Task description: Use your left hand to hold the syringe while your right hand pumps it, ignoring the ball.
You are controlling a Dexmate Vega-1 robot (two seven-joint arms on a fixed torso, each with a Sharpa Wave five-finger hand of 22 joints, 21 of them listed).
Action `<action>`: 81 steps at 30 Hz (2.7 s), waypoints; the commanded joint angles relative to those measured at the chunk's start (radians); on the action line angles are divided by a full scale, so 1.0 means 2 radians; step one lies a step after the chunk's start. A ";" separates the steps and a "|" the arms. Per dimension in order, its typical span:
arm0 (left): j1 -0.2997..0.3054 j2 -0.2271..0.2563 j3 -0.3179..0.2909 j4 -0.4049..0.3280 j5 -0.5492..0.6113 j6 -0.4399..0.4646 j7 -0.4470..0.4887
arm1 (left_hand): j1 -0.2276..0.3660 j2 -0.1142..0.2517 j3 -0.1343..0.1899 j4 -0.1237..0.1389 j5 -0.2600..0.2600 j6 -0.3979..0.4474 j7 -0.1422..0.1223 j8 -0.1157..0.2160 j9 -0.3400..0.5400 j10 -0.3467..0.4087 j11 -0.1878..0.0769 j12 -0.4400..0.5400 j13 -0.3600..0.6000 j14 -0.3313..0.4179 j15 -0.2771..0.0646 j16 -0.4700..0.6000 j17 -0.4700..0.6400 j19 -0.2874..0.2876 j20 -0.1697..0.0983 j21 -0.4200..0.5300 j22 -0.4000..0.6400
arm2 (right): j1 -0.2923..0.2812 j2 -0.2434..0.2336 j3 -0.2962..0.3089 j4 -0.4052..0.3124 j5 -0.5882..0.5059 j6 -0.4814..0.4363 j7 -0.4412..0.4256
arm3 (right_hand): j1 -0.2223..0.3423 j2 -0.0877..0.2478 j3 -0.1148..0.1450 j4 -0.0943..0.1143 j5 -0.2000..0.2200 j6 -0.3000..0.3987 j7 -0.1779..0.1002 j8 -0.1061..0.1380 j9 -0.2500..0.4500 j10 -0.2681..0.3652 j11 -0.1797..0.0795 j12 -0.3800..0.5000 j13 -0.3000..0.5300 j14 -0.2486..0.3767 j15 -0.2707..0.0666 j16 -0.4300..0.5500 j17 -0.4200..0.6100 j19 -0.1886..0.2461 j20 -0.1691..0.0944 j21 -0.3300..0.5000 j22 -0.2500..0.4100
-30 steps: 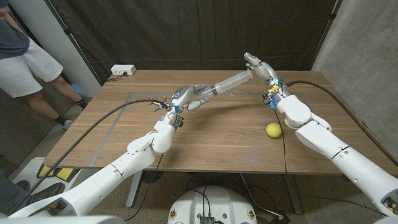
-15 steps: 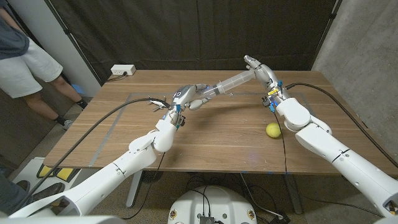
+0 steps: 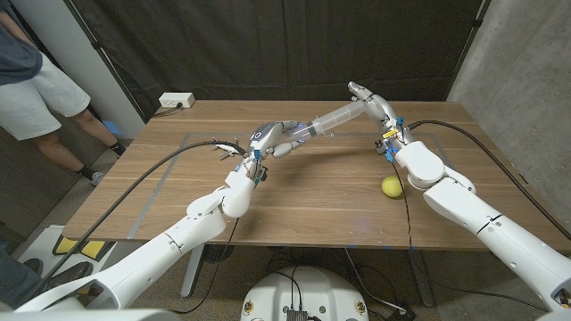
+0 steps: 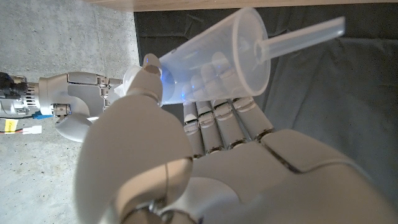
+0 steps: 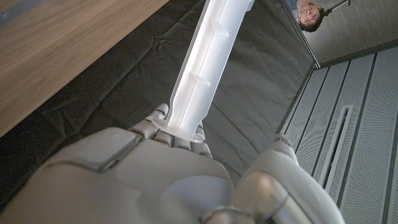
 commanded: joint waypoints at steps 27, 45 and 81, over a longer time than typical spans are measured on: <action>-0.014 -0.018 0.009 0.009 -0.006 -0.004 0.000 | 0.002 0.010 0.083 0.074 0.003 0.054 -0.024 -0.002 0.002 0.033 -0.032 0.000 0.001 0.028 -0.045 0.002 0.000 0.003 0.000 -0.001 0.002 | 0.003 0.002 -0.016 -0.010 -0.019 -0.018 -0.006 | -0.005 0.004 -0.003 0.002 0.004 0.002 0.004 0.003 -0.001 0.003 0.001 0.005 0.000 0.005 0.002 0.002 0.001 0.007 -0.009 0.003 0.000; -0.018 -0.027 0.014 0.008 -0.001 0.000 0.004 | 0.001 0.009 0.086 0.074 0.003 0.055 -0.024 -0.004 0.002 0.034 -0.029 -0.001 0.001 0.029 -0.044 0.002 0.000 0.003 0.000 -0.001 0.002 | 0.004 0.006 -0.021 -0.006 -0.014 -0.016 0.003 | -0.005 0.005 -0.004 0.002 0.004 0.004 0.004 0.004 -0.001 0.005 0.001 0.006 0.000 0.008 0.002 0.002 0.001 0.008 -0.009 0.003 0.000; -0.022 -0.031 0.022 -0.006 0.012 0.016 -0.001 | 0.001 0.010 0.093 0.075 0.002 0.059 -0.025 -0.006 0.003 0.036 -0.028 -0.001 0.001 0.029 -0.043 0.001 0.000 0.004 0.001 -0.001 0.002 | -0.008 0.006 -0.028 -0.018 -0.014 -0.015 0.006 | -0.006 0.006 -0.005 0.001 0.005 0.007 0.005 0.004 -0.001 0.010 0.003 0.007 0.000 0.011 0.002 0.002 0.001 0.009 -0.008 0.003 0.000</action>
